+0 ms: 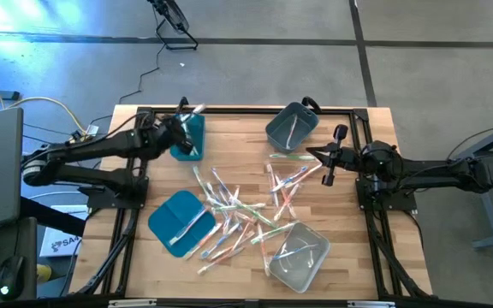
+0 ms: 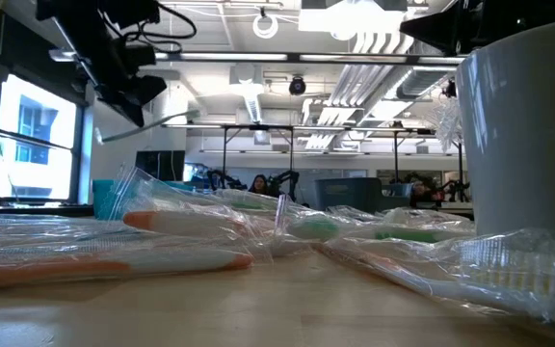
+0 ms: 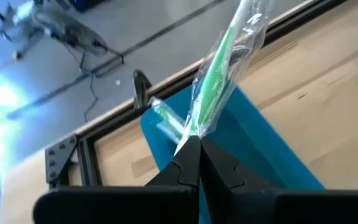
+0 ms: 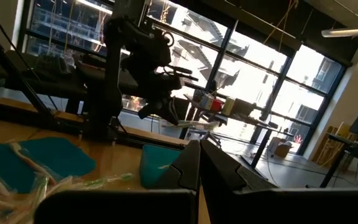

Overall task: Pick & Place Toothbrushes
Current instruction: Put the green toothbrush into the blue bin

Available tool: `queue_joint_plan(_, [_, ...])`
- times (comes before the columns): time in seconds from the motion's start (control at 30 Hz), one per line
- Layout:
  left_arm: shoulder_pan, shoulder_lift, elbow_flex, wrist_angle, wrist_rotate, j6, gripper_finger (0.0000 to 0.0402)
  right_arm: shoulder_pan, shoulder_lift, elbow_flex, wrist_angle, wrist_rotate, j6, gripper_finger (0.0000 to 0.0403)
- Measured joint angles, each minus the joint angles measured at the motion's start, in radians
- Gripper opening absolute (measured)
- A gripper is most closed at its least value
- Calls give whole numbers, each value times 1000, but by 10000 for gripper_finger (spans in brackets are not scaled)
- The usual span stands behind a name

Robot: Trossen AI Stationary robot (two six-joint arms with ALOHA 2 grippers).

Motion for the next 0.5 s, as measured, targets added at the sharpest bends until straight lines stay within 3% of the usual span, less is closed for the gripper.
queue_joint_plan(0.13, [103, 0, -2, 30, 86, 36, 0, 0, 0, 0, -1, 2, 0, 3])
queue_joint_plan(0.4, [255, 0, -105, 322, 348, 104, 0, 0, 0, 0, -1, 2, 0, 3])
queue_joint_plan(0.5, [293, 0, -150, 362, 393, 64, 0, 0, 0, 0, -2, 2, 0, 3])
